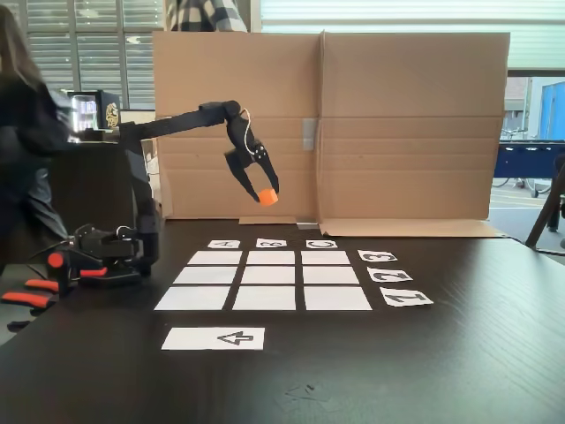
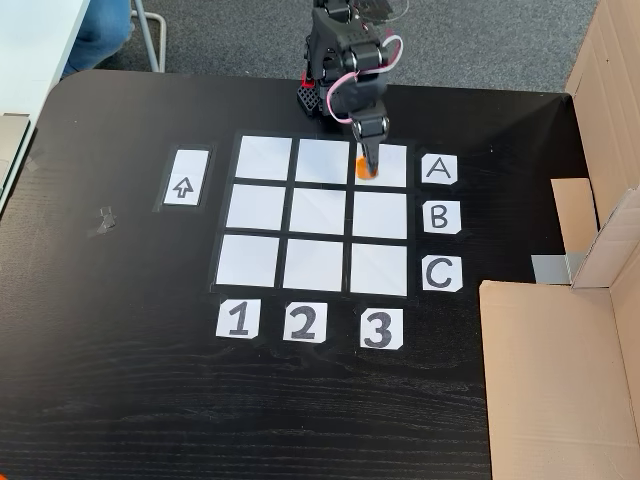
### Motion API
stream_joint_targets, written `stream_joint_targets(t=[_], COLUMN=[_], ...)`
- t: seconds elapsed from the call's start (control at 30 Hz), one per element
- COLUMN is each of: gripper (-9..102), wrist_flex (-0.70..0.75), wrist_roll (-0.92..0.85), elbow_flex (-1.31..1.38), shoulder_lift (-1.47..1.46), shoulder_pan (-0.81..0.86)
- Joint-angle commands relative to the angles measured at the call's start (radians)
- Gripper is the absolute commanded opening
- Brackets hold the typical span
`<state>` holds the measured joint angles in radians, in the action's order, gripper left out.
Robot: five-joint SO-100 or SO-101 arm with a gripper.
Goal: Pick up the round, orange token and place it in the grid on square B3.
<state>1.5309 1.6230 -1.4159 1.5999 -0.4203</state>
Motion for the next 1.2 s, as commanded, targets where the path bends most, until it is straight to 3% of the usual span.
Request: stream_joint_targets(t=[0.0,0.5,1.1,1.17], gripper=[0,0,0,18], wrist_flex=[-0.032,-0.155,-0.195,-0.193], wrist_roll=[0.011,0.071,0.077,0.081], elbow_flex=[0.005,0.025,0.074,0.061], shoulder_lift=[-0.069,-0.38,-0.474,-0.472], shoulder_pan=[-0.003,-0.092,-0.098,-0.097])
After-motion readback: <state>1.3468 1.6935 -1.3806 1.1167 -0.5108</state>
